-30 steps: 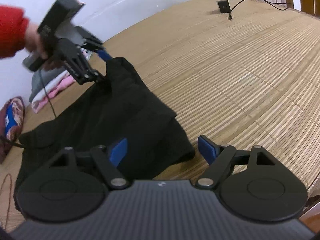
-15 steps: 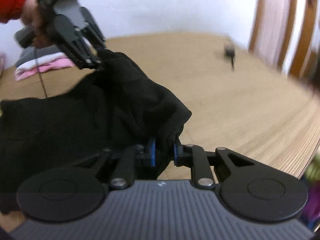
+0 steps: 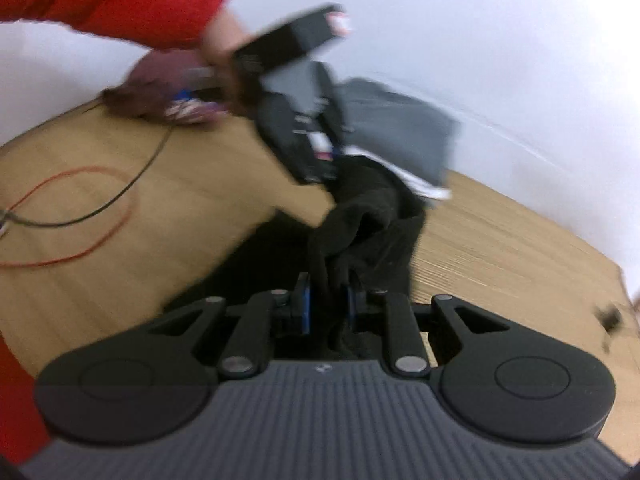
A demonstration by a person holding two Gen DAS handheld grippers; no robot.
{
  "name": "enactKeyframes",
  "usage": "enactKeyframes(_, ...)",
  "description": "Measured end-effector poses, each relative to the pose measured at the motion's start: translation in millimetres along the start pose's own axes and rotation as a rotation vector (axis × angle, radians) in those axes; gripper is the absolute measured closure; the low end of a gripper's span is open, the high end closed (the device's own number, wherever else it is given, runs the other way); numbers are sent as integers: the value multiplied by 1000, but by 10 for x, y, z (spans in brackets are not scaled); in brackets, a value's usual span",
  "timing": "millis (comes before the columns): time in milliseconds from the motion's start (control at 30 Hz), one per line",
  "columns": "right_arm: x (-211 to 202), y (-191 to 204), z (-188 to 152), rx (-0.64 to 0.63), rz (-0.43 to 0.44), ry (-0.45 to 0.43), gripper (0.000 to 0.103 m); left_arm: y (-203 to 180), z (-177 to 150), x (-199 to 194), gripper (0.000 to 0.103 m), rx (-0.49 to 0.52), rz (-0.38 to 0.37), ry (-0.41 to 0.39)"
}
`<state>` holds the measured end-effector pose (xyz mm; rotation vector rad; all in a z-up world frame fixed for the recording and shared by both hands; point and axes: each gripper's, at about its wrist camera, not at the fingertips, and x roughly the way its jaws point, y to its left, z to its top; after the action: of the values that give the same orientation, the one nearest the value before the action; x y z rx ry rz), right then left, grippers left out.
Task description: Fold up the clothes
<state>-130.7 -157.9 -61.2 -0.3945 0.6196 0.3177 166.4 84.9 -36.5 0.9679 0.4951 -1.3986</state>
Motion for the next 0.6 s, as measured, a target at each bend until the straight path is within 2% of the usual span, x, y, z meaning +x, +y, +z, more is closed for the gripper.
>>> enactKeyframes(100, 334, 245, 77, -111, 80, 51, 83, 2, -277, 71, 84, -56, 12, 23)
enactKeyframes(133, 440, 337, 81, -142, 111, 79, 82, -7, -369, 94, 79, -74, 15, 30)
enactKeyframes(200, 663, 497, 39, -179, 192, 180, 78, -49, -570, 150, 61, -127, 62, 67)
enactKeyframes(233, 693, 635, 11, -182, 239, 239, 70, -78, -674, 181, 37, -157, 97, 92)
enactKeyframes(267, 779, 641, -14, -169, 304, 293, 63, -108, -789, 196, 18, -186, 135, 116)
enactKeyframes(300, 786, 608, -36, -141, 372, 316, 59, -134, -921, 175, 15, -209, 176, 139)
enactKeyframes(333, 792, 576, -59, -113, 440, 339, 44, -144, -1031, 164, 15, -232, 209, 174)
enactKeyframes(367, 787, 537, -76, -87, 502, 351, 36, -142, -1135, 176, 15, -258, 260, 233)
enactKeyframes(400, 738, 466, -72, -65, 544, 322, 35, -121, -1233, 169, 12, -301, 338, 289)
enactKeyframes(433, 707, 377, -57, -33, 591, 299, 35, -78, -1284, 110, 15, -371, 412, 300)
enactKeyframes(467, 712, 307, -27, -2, 627, 283, 35, -33, -1296, 44, 22, -455, 469, 310)
enactKeyframes(500, 659, 184, -43, 38, 661, 250, 35, 3, -1282, -74, 26, -562, 519, 291)
enactKeyframes(533, 578, 86, -56, 73, 671, 201, 35, -5, -1225, -222, 31, -651, 550, 233)
enactKeyframes(600, 404, -187, -73, 129, 623, 90, 36, -152, -976, -587, 30, -797, 586, 41)
